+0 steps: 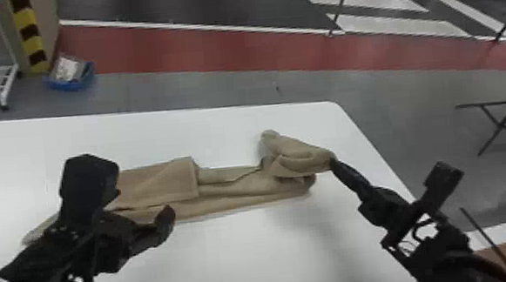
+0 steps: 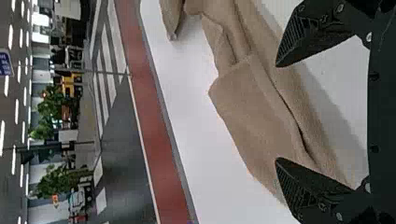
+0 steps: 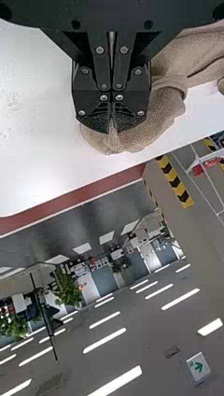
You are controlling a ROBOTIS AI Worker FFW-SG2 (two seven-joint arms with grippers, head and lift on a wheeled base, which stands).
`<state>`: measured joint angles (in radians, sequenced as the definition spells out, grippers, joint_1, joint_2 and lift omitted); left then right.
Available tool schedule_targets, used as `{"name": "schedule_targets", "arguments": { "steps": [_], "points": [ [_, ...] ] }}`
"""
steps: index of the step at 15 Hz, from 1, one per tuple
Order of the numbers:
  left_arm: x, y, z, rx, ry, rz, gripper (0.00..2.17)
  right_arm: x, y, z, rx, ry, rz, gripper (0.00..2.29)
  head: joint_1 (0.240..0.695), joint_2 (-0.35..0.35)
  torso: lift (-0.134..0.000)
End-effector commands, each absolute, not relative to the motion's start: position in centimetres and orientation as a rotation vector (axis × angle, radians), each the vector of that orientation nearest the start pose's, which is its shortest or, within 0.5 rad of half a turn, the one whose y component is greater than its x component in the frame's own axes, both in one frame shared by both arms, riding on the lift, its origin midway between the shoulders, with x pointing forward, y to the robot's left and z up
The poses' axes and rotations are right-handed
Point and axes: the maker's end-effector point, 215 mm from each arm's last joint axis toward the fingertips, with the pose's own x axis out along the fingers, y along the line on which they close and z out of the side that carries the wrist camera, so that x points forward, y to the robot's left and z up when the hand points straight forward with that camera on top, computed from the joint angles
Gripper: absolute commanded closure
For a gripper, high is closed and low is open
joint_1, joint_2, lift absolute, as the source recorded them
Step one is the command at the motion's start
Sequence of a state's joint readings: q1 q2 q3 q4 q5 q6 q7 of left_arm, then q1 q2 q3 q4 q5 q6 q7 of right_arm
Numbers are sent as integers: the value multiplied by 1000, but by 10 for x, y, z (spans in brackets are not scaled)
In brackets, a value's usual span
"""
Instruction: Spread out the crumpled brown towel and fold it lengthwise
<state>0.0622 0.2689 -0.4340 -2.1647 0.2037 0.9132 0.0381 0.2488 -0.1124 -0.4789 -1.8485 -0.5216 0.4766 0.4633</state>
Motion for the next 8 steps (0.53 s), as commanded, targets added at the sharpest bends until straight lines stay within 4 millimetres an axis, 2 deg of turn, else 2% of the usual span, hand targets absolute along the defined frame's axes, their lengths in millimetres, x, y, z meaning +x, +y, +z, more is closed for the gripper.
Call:
{"name": "schedule_targets", "arguments": {
  "steps": [1,3,5,6,8],
  "points": [
    [463,-18,-388,222,433,-559,70,479,-377,-378,435,205,129,1652,695,-350,-128],
    [470,-55,-394,238,383,-577,194,475,-379,-377,438,204,127,1652,695,-350,-128],
    [482,-75,-383,223,316,-587,282,468,-388,-377,445,201,113,1652,695,-350,-128],
    [490,-78,-377,228,281,-568,410,466,-392,-375,442,199,108,1652,695,-350,-128],
    [499,-82,-379,238,273,-561,660,462,-400,-374,447,192,99,1652,695,-350,-128]
  ]
}}
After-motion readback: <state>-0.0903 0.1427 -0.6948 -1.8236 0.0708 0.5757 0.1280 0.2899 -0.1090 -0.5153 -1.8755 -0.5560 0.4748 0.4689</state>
